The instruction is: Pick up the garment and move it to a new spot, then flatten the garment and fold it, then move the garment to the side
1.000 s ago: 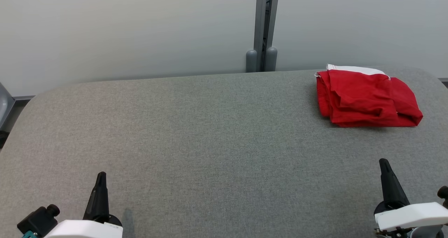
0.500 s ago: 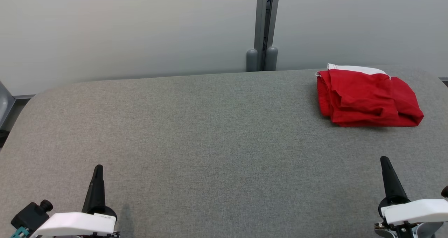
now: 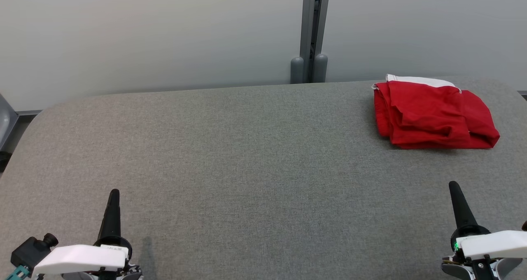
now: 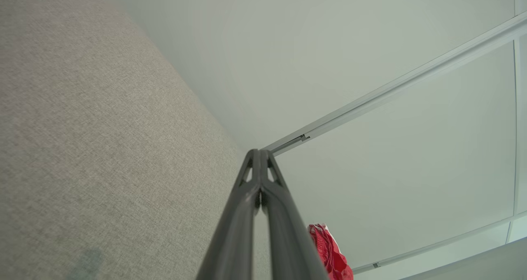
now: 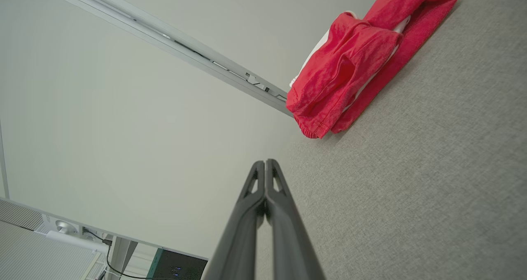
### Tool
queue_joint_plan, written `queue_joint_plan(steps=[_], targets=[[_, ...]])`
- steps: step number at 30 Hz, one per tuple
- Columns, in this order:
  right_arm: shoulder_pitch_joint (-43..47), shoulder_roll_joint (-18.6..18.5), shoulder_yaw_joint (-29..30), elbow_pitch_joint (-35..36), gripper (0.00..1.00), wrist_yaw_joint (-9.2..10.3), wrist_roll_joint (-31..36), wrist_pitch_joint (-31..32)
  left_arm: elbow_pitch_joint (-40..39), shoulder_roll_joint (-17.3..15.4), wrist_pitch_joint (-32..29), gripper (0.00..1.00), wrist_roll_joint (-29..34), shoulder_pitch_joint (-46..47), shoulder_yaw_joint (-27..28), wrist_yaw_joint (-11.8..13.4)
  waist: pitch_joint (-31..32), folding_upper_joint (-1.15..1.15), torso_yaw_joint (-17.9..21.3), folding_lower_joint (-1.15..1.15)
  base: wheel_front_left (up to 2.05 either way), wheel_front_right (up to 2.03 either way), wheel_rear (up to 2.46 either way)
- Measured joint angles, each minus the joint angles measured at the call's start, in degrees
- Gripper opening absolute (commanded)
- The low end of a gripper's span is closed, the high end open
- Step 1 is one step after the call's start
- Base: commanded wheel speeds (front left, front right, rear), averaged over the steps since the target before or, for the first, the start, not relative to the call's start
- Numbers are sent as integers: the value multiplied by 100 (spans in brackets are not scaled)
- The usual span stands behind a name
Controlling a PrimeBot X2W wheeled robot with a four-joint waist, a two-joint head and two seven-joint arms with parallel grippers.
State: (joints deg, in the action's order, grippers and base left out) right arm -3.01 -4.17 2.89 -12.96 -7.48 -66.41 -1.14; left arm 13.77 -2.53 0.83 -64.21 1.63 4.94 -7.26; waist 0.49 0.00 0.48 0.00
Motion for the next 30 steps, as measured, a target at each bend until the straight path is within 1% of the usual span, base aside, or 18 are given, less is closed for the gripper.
queue_joint_plan(steps=[20, 30], targets=[[-116, 42, 125, -43, 0, 0, -996, 288, 12, -5, -285, 0, -1077, 138, 60, 0, -22, 0, -16, 0, 0, 0, 0], [-157, 64, 180, -57, 0, 0, -1397, 401, 16, -9, -396, 0, -1503, 226, 81, 0, -32, 0, -23, 0, 0, 0, 0]])
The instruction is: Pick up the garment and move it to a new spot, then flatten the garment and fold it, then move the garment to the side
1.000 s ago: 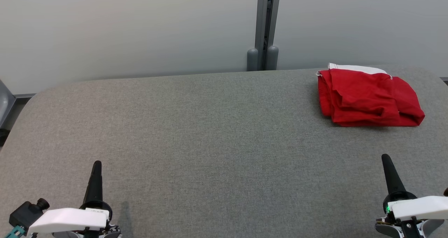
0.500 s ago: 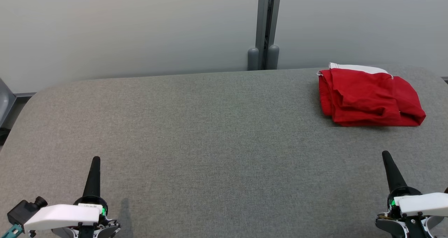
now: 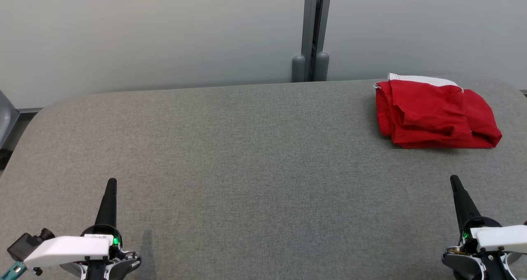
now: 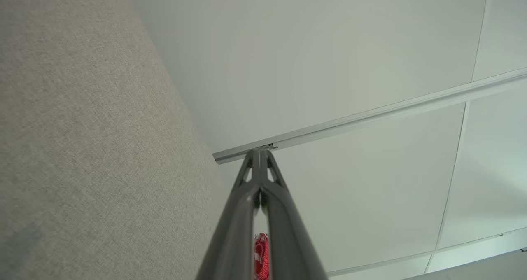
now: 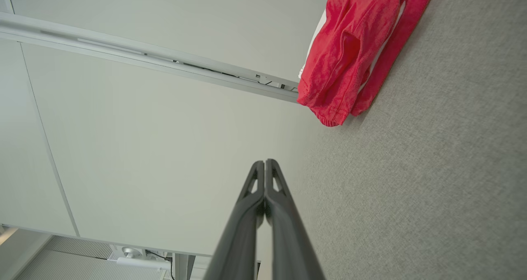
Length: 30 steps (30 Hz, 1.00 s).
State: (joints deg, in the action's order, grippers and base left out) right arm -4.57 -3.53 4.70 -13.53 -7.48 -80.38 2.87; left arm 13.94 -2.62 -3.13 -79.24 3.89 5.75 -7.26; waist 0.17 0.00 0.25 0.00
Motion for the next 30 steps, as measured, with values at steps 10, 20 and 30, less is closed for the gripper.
queue_joint_plan(steps=[10, 20, 30], targets=[[-61, 14, 49, -16, 0, 0, -404, 114, 3, -2, -124, 0, -430, 54, 23, 0, -11, 0, -8, 0, 0, 0, 0], [-82, 32, 97, -29, 0, 0, -781, 224, 7, -7, -225, 0, -857, 124, 47, -3, -22, 0, -16, 0, 0, 0, 0], [-119, 47, 151, -41, 0, 0, -1126, 320, 10, -9, -335, 0, -1237, 173, 65, -9, -33, 0, -24, 0, 0, 0, 0]])
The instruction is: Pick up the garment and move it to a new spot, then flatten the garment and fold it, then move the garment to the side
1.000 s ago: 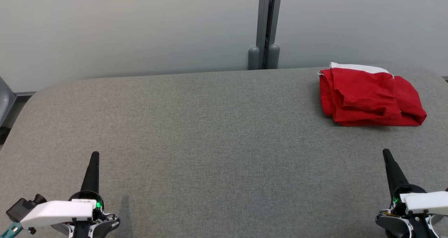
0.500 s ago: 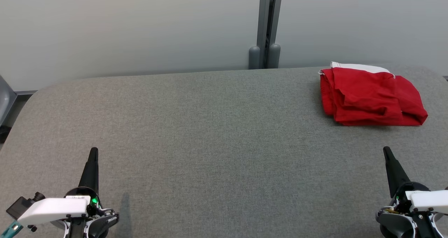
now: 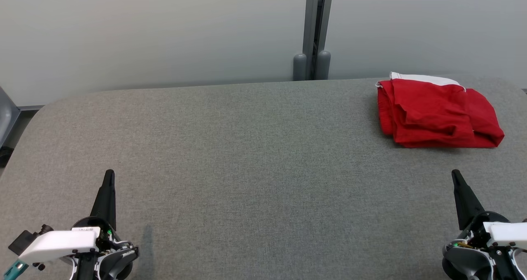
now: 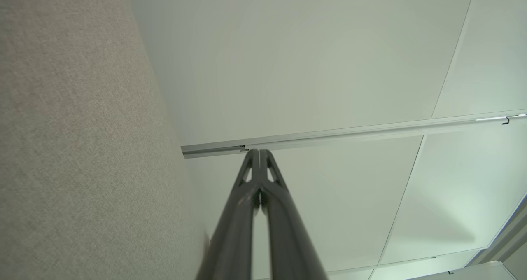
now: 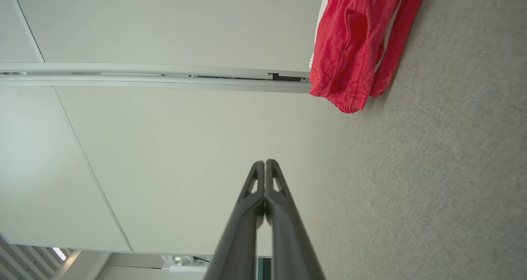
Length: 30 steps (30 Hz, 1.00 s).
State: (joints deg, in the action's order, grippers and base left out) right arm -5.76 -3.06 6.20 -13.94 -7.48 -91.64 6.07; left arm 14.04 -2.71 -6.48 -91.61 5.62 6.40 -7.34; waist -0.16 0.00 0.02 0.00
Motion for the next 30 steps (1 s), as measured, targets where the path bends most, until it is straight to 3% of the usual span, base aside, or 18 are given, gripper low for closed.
queue_joint_plan(steps=[30], targets=[[-21, 15, 22, -3, 0, 0, -87, 32, 2, -1, -7, 0, -75, 37, 5, 0, -2, 0, -2, 0, 0, 0, 0]])
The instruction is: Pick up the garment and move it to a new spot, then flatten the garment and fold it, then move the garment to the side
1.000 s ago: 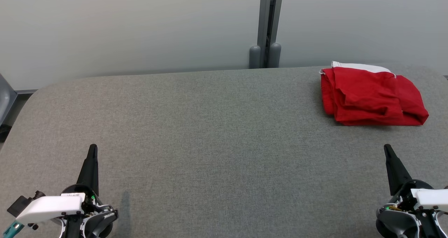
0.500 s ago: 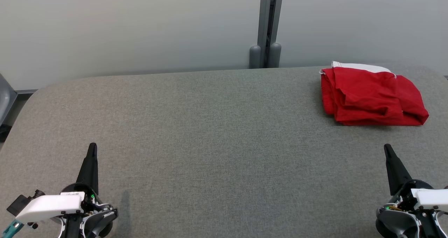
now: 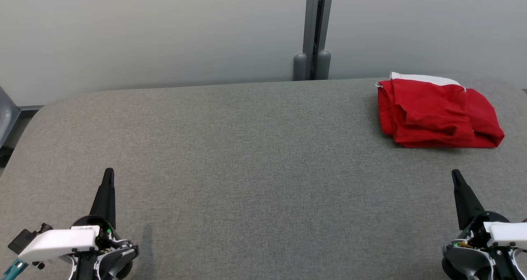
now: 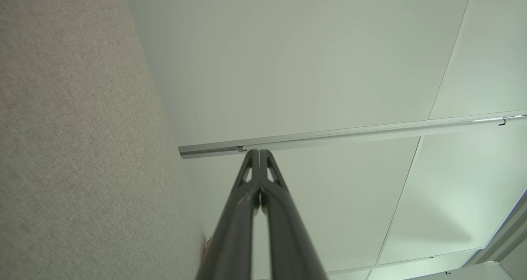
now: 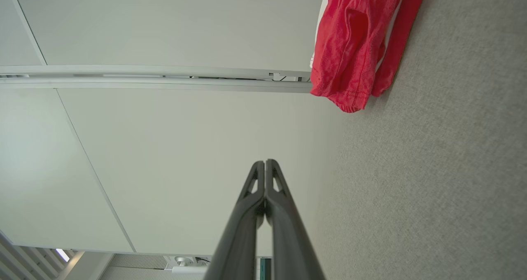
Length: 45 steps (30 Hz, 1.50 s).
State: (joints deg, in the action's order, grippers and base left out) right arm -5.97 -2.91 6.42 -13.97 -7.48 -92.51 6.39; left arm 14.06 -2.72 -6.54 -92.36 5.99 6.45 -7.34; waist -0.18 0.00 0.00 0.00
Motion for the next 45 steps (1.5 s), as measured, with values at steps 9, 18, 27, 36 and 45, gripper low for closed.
queue_joint_plan(steps=[9, 18, 27, 36, 45], targets=[[0, 1, 1, 0, 0, 0, 0, 9, 0, 0, 0, 0, -1, 0, 0, 0, 0, 0, 0, 0, 0, 0, 0], [0, 3, 4, -1, 0, 0, 0, 10, 0, 0, 0, 0, -2, 0, 0, 0, 0, 0, 0, 0, 0, 0, 0], [0, 4, 5, -1, 0, 0, 0, 12, 0, 0, 0, 0, -2, 0, 0, 0, 0, 0, 0, 0, 0, 0, 0], [0, 5, 8, -1, 0, 0, 1, 12, 0, 0, 0, 0, -2, 0, 0, 0, 0, 0, 0, 0, 0, 0, 0], [0, 7, 9, -1, 0, 0, 1, 13, 0, 0, 0, 0, -2, 0, 0, -1, 0, 0, 0, 0, 0, 0, 0]])
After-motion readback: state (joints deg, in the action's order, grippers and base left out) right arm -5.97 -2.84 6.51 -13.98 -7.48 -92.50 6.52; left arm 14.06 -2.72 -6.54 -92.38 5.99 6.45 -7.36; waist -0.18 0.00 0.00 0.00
